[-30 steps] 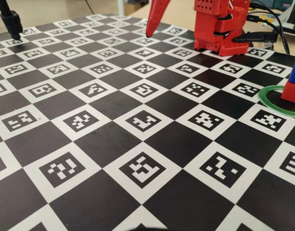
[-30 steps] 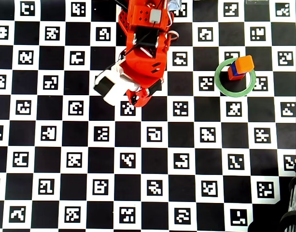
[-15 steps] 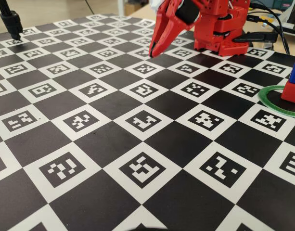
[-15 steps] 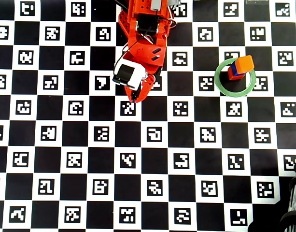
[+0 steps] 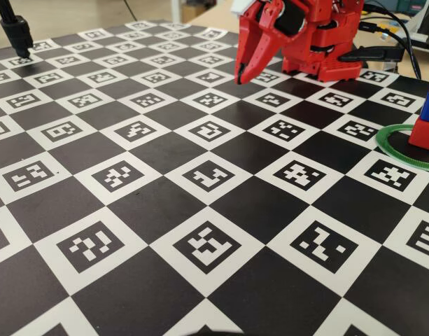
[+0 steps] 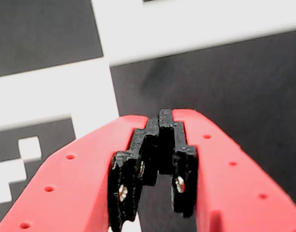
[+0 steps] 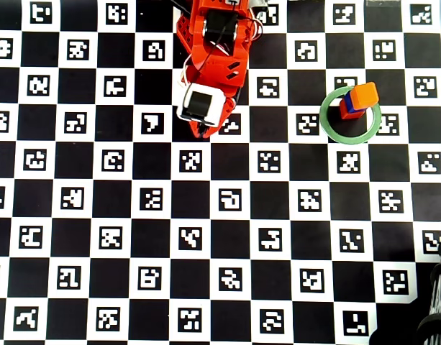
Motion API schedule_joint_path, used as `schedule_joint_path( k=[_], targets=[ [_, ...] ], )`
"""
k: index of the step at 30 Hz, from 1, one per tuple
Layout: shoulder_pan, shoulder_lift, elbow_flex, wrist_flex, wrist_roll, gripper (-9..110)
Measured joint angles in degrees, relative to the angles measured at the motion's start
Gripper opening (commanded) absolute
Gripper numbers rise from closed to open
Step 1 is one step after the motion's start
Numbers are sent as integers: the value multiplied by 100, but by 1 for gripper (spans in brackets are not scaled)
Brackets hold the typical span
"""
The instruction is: Grab the red cube then put it in the green circle then put the blue cube on top and finally the orange cube on top
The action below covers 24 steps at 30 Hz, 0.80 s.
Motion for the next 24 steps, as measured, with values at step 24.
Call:
schedule_joint_path(
  k=[24],
  targets=[
    [0, 35, 0, 123, -79, -6]
  ],
)
